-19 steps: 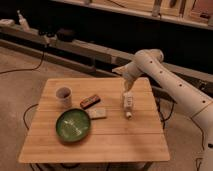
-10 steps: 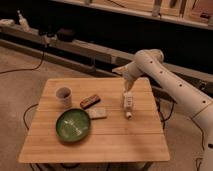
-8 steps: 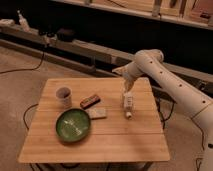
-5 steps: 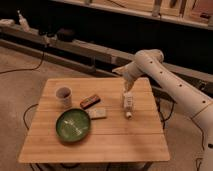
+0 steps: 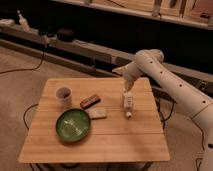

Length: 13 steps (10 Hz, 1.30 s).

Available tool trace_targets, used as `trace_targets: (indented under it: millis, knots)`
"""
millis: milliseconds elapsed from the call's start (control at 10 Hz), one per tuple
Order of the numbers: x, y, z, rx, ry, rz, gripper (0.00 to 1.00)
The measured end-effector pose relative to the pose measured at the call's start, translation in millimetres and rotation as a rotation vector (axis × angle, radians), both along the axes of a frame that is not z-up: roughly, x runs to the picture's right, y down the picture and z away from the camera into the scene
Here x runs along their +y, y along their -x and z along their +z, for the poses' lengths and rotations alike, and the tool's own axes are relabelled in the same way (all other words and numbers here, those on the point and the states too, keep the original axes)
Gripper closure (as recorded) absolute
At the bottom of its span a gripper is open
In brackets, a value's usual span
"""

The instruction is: Place the eraser on the white sponge

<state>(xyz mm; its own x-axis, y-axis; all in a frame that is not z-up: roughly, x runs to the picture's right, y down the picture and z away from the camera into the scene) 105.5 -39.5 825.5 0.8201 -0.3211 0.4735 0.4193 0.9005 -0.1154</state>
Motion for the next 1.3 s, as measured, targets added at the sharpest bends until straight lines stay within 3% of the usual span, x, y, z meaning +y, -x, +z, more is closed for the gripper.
trace_targets:
  millis: [300, 600, 800, 1000, 1300]
  knots:
    - [-0.2, 13.0, 5.8, -0.035, 0.016, -0.012, 0.2]
    - [20.2, 91.0, 44.8, -0.157, 0.123, -0.17, 0.2]
    - [27.1, 116.9, 64.4, -0.169, 0.178, -0.26, 0.2]
    - [26.7, 132.7, 81.1, -0.145, 0.217, -0.329, 0.2]
    - [28.9, 155.7, 94.7, -0.143, 0.263, -0.361, 0.2]
